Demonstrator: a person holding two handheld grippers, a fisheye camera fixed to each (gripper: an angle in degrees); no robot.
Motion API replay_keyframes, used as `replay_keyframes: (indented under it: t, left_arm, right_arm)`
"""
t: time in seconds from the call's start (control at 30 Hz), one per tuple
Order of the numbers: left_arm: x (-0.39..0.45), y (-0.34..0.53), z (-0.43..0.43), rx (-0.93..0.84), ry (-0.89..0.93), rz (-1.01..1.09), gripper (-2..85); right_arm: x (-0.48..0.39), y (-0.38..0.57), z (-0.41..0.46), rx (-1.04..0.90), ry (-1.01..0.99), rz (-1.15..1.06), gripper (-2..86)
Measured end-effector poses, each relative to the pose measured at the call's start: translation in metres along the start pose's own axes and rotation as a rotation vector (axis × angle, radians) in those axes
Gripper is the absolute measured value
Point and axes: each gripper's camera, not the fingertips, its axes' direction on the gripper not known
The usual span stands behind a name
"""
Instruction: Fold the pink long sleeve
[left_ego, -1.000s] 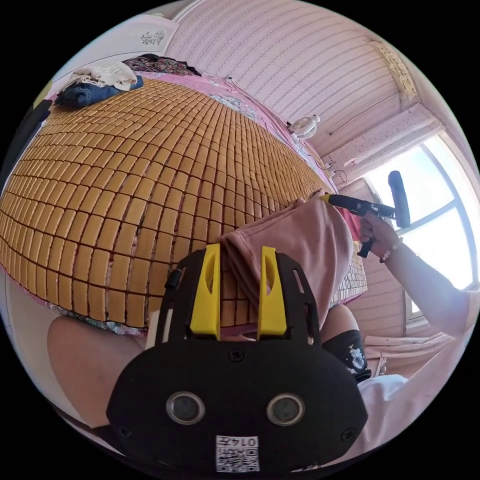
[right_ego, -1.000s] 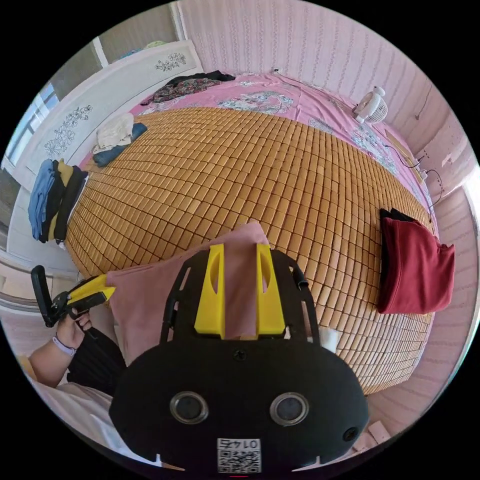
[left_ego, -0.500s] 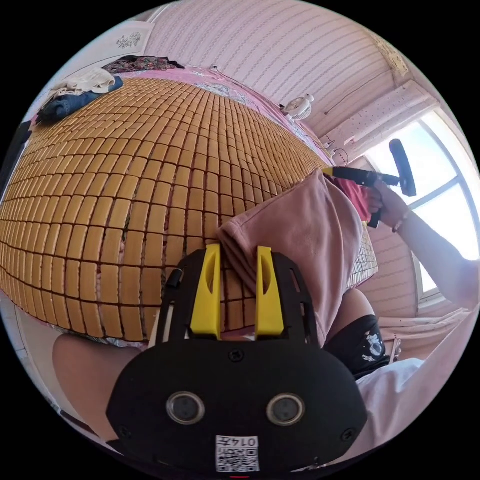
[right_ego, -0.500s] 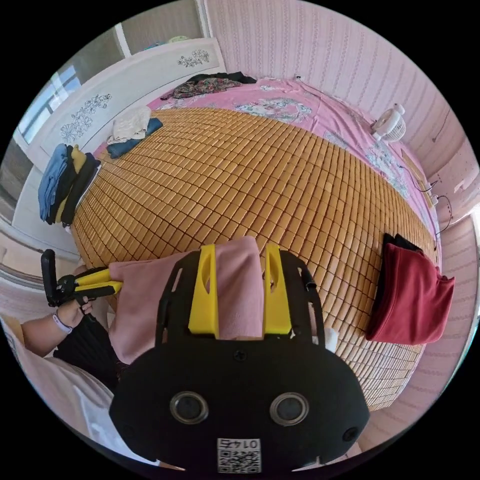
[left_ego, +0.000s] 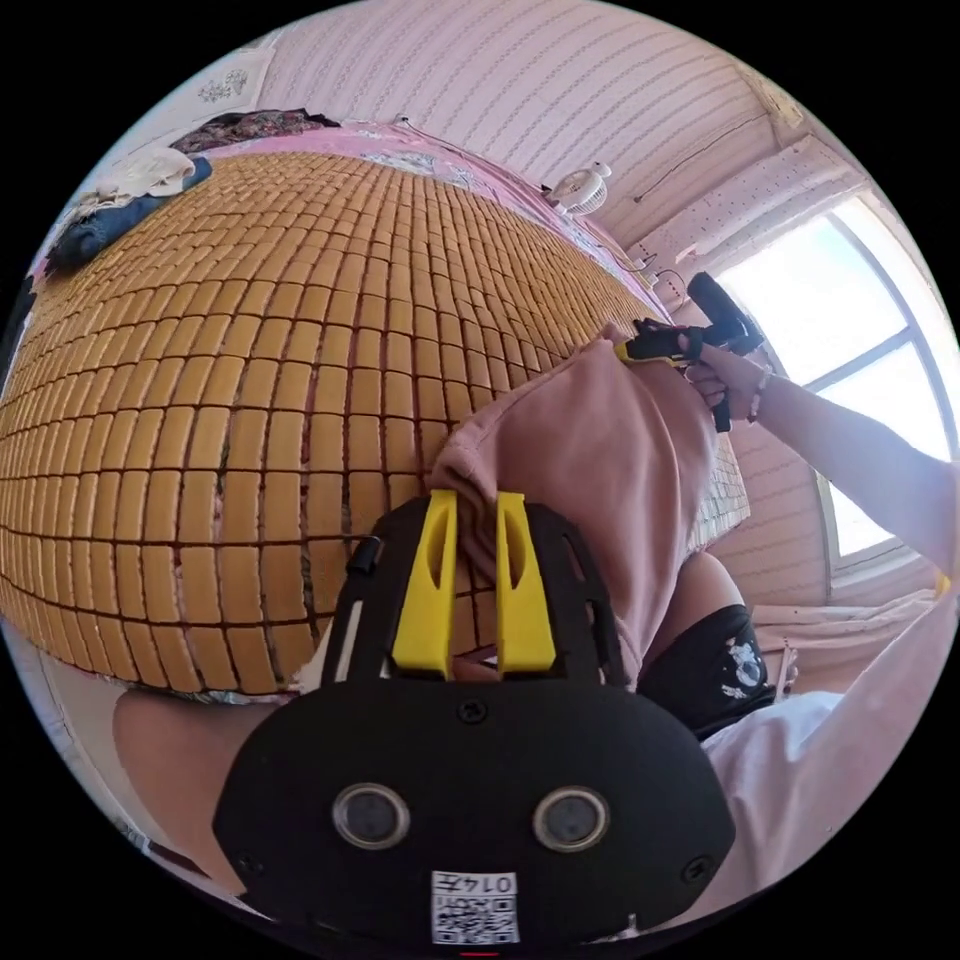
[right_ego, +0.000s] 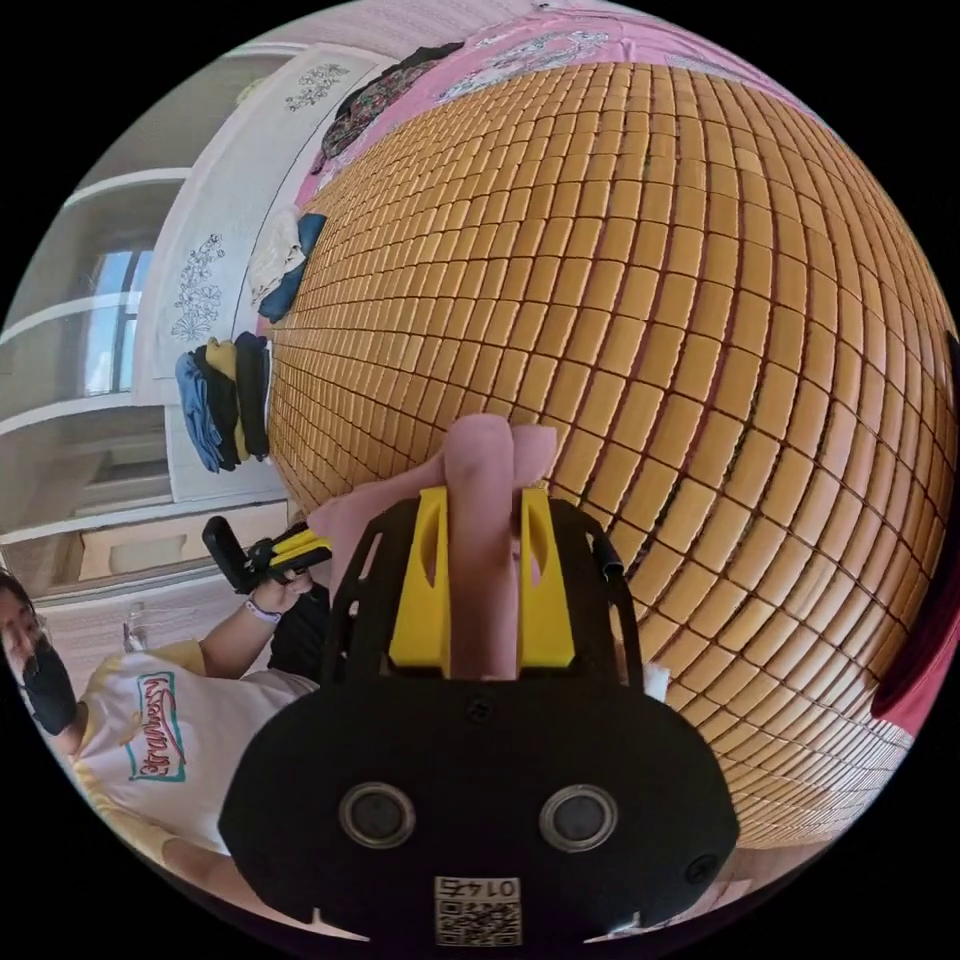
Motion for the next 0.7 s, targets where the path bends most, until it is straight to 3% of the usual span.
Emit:
replay_keyframes:
  t: [0.2,0.3,0.53,0.7]
  left_arm:
    - [0.055,0.039,-0.044,0.099,-0.16,0.187,4.8]
    - [0.069,0.069,-0.083,0.179,-0.091,0.192,4.7]
    - [0.09,0.127,-0.167,0.342,-0.067,0.197,4.5]
    - [0.075,0.142,-0.213,0.502,-0.099,0.155,4.4]
  right_arm:
    - [-0.034,0.087,-0.043,0.266,-0.021,-0.26,7.6]
    - [-0.048,0.129,-0.064,0.349,-0.043,-0.344,7.3]
    - [-0.088,0.152,-0.083,0.315,-0.045,-0.546,7.1]
    - [-0.16,0.077,-0.094,0.175,0.015,-0.771,6.9]
